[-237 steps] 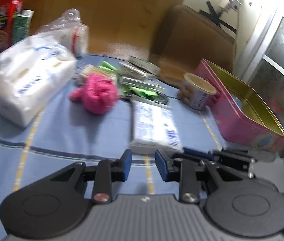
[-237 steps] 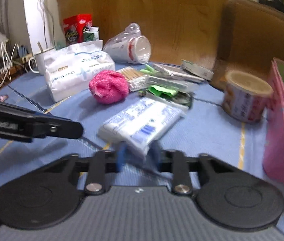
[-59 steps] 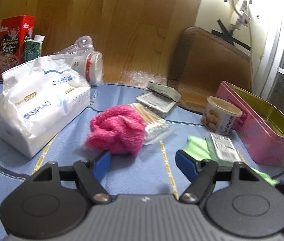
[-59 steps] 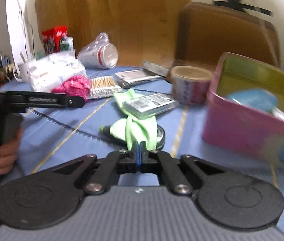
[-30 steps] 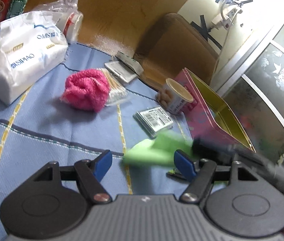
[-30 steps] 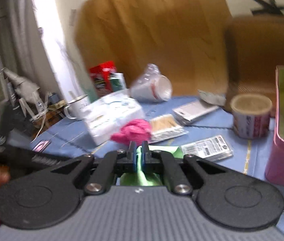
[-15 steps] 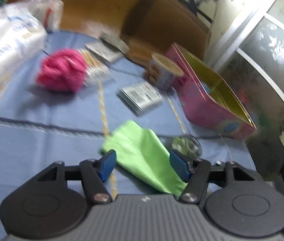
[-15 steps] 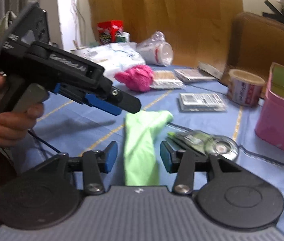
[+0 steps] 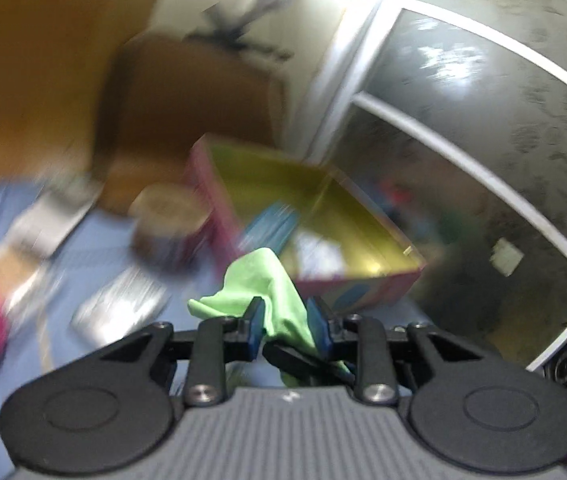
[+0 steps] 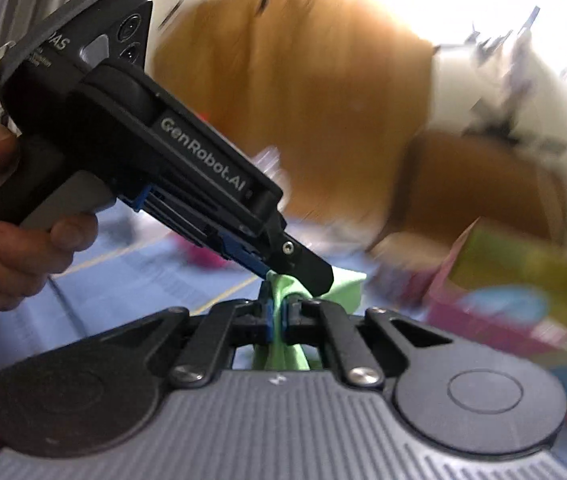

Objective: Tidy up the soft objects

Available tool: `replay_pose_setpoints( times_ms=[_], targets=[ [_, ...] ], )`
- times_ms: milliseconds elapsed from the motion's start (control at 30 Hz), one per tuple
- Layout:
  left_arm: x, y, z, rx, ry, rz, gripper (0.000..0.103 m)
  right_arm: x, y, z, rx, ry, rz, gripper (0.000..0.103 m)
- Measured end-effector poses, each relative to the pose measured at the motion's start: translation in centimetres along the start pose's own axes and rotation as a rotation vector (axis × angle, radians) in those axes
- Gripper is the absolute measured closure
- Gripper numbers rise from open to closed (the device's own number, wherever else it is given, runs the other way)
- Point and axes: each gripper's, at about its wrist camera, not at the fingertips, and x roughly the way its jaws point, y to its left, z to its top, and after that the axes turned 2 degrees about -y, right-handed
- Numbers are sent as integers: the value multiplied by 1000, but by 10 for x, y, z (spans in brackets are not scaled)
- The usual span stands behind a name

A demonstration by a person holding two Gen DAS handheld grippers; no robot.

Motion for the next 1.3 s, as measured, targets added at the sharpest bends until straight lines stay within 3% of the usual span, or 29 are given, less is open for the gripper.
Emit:
replay_pose_setpoints(
  times_ms=[167, 333, 533, 600, 633, 667, 733, 900, 1100, 1300],
  targets=[
    [52, -26, 34, 72, -12, -35, 79, -2, -44, 9, -10, -57, -176, 96],
    [110, -28, 48, 30, 43, -39, 78, 12, -94, 1, 60, -3, -232, 96],
    [145, -23, 48, 14, 68, 44, 75, 39, -128, -13, 73, 79, -289, 95],
    [142, -19, 45, 4, 62, 61, 77, 43, -126, -22, 68, 101, -366, 81],
    [138, -17, 44, -2, 57, 65, 77, 47, -133, -26, 75, 103, -412, 61],
    [134, -15, 42, -5, 50, 71, 77, 46, -138, -29, 89, 93, -456, 51],
    [123, -12, 36, -3, 29, 91, 77, 40, -149, -33, 151, 94, -519, 51],
    [99, -8, 22, 10, 0, 171, 77, 17, -152, -36, 285, 40, -567, 51],
    [76, -4, -4, 31, 12, 327, 76, -8, -127, -35, 406, -57, -512, 49],
    [47, 2, -25, 46, -4, 435, 75, -19, -84, -37, 454, -69, -498, 47]
  ],
)
